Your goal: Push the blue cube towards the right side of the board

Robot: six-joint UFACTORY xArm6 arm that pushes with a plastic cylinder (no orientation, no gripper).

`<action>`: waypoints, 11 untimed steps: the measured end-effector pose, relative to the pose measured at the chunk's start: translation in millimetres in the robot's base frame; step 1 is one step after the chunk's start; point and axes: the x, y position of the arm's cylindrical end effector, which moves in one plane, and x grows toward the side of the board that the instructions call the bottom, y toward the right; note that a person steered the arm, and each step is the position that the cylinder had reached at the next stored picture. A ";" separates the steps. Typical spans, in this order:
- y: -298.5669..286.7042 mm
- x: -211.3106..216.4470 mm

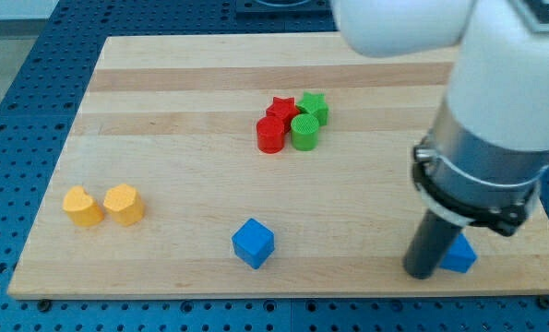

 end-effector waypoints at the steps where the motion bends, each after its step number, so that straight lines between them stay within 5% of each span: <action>1: 22.0 0.0; 3: -13.3 16.8; 7: -299.5 9.6; 8: -287.5 -19.9; 11: -72.3 -26.9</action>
